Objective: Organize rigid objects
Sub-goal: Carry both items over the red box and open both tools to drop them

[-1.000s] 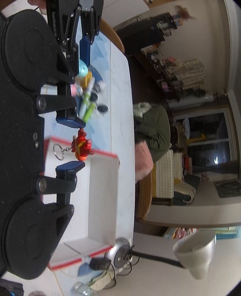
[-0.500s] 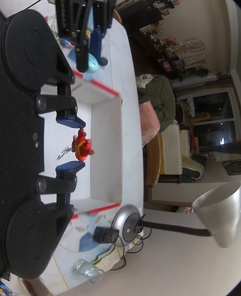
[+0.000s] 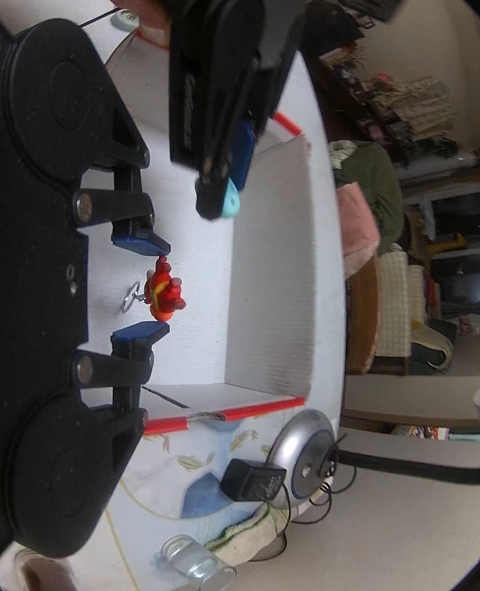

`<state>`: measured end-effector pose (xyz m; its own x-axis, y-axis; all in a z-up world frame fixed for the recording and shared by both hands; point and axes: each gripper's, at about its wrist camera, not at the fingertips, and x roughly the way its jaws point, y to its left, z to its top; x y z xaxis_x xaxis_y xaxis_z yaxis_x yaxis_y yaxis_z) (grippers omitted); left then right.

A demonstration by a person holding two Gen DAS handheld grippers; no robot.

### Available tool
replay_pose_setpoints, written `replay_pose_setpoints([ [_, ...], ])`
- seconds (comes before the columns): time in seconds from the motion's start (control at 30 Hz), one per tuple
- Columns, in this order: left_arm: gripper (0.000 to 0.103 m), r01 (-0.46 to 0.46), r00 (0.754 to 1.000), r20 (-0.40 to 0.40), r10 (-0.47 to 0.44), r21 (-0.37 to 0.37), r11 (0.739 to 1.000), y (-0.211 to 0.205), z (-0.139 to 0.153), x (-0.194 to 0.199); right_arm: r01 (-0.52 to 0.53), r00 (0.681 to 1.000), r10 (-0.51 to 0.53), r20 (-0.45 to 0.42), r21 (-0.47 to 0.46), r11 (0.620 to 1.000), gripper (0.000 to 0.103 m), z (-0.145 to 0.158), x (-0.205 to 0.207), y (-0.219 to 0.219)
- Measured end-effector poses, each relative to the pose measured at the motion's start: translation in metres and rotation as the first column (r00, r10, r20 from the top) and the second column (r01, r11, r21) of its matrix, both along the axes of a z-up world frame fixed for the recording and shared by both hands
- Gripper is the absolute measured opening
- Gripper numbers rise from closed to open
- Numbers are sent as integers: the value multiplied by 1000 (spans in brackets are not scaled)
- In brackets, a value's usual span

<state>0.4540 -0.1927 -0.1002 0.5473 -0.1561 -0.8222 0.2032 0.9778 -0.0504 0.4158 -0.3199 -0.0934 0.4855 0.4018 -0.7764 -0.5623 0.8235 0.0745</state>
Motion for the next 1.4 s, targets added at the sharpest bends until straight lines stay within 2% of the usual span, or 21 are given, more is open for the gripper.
replay_pose_setpoints([
  [0.27,30,15,993,-120,-14,14,1000,-6,-30,25,-77,996,74,-40,-59,995,37,-13,1,9],
  [0.53,30,8,976,-216,-5,11,1000,-3,-49,35,-89,990,78,-118,-89,992,38,-24,5,13],
  [0.73,30,18,971,-239,-16,3,1000,-3,-53,36,-91,987,76,-145,-98,991,38,-30,8,12],
  [0.87,30,13,976,-217,-11,7,1000,-2,-48,35,-89,986,73,-151,-101,991,39,-30,9,12],
  [1.03,31,9,983,-181,-8,4,1000,-2,-35,30,-73,987,58,-149,-98,992,45,-28,9,10],
  [1.07,32,8,985,-174,-6,5,1000,-2,-32,28,-71,988,57,-146,-96,993,46,-27,8,8],
  [1.13,50,5,988,-152,-4,5,1000,-2,-26,23,-73,988,61,-139,-85,994,50,-24,6,7],
  [1.17,53,5,991,-135,-4,7,1000,-3,-22,20,-74,989,63,-135,-81,994,51,-22,5,6],
  [1.4,53,-4,999,-50,3,-3,1000,-3,8,-5,-76,993,71,-97,-56,996,53,-4,-9,-1],
])
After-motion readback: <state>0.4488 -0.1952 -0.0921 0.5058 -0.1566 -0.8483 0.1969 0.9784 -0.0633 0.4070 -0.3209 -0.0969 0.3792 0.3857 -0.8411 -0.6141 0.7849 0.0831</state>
